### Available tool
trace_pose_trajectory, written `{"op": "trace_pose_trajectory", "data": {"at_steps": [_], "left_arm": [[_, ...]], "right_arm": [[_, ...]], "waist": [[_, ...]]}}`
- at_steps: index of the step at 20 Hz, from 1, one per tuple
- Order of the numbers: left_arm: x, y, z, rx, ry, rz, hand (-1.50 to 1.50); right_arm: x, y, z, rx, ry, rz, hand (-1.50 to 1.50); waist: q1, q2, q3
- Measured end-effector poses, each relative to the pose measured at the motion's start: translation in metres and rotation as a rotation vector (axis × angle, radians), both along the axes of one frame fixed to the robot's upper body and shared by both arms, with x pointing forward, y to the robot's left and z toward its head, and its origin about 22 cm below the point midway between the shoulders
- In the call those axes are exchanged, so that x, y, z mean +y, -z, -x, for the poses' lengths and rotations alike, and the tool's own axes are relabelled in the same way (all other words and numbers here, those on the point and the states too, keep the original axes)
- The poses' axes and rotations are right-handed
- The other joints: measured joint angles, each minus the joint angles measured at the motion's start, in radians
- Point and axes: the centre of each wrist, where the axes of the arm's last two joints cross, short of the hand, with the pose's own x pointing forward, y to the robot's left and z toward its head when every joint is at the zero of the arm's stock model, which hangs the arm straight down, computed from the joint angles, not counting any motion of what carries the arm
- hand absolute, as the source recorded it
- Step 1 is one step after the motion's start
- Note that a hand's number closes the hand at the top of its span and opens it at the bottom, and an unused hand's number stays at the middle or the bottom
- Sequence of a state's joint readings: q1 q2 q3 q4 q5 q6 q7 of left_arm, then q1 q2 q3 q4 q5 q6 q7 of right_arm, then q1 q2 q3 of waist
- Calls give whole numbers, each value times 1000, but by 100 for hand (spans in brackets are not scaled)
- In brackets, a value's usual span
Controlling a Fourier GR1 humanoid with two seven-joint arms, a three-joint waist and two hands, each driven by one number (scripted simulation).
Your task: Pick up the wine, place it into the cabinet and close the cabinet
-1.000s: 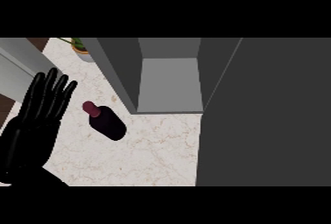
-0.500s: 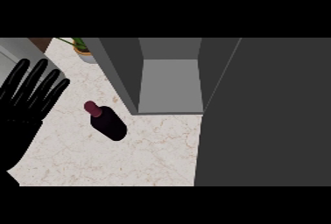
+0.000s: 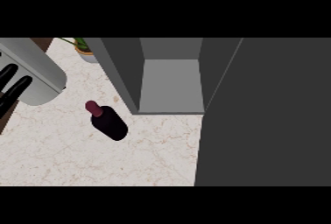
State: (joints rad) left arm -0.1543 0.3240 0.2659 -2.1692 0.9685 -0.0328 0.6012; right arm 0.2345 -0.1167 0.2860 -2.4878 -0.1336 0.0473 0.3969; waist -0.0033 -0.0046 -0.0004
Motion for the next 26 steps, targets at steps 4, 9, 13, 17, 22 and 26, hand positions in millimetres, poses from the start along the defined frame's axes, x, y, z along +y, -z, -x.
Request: {"op": "trace_pose_trajectory", "data": {"at_steps": [4,9,13,17,22,26], "left_arm": [[3,-7,10,3,-7,4,-150],[8,-17,13,4,-19,9,-150],[14,-27,20,11,-41,12,-150],[24,-23,13,6,-74,16,-150],[31,-21,8,-2,-103,14,-150],[36,-4,0,8,-149,-11,-150]], "right_arm": [[5,-2,4,20,-5,-13,-150],[10,-7,5,24,-10,-23,-150],[13,-8,6,32,-19,-23,-150],[16,-9,6,33,-28,-25,-150],[15,-8,7,25,-14,-15,-150],[15,-9,5,11,8,-25,-150]], "waist": [[-2,0,0],[-3,0,0],[-5,-1,0],[-9,0,0],[-10,1,0],[-9,3,0]]}}
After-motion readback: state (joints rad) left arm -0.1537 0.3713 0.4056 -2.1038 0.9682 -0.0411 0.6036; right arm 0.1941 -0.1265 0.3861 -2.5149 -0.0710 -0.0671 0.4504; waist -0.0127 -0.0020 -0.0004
